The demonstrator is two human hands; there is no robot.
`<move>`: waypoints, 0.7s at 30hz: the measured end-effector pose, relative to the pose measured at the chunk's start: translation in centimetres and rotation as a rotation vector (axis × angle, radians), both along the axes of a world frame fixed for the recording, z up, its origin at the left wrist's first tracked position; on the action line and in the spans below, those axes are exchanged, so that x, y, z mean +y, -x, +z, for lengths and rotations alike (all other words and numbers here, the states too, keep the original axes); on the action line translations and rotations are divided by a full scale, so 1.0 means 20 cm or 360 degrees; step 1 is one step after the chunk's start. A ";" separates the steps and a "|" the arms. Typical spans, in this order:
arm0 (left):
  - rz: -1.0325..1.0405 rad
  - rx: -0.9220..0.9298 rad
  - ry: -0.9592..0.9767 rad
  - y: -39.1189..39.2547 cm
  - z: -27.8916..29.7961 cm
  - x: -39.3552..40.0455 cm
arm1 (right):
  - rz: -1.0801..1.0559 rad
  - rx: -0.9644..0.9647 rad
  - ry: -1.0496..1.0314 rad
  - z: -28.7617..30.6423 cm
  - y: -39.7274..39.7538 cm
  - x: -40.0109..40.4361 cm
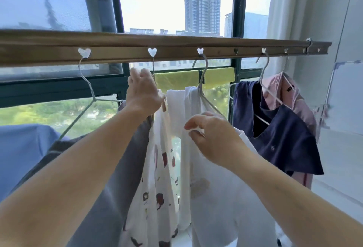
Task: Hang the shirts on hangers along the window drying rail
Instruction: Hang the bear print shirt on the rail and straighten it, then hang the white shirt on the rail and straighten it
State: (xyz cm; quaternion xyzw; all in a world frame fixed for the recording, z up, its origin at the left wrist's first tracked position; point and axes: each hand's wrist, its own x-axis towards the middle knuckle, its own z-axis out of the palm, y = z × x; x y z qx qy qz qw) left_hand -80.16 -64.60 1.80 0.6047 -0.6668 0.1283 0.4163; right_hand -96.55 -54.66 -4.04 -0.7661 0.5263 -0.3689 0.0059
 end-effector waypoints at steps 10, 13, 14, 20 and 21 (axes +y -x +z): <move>0.0619 -0.0947 0.0581 0.13 -0.05 0.13 | -0.0223 0.0176 -0.0133 -0.02 0.48 -0.21; 0.0441 -0.1301 0.0405 0.24 -0.04 0.18 | -0.0144 0.0225 -0.0180 -0.04 0.55 -0.24; 0.0474 -0.1318 0.0231 0.30 -0.04 0.19 | -0.0117 0.0235 -0.0187 -0.04 0.57 -0.25; 0.0758 -0.0814 -0.0377 0.56 -0.02 0.13 | -0.0048 0.0194 -0.0182 -0.03 0.71 -0.31; 0.0713 -0.0624 -0.0416 0.58 -0.03 0.09 | -0.0027 0.0184 -0.0187 -0.02 0.73 -0.32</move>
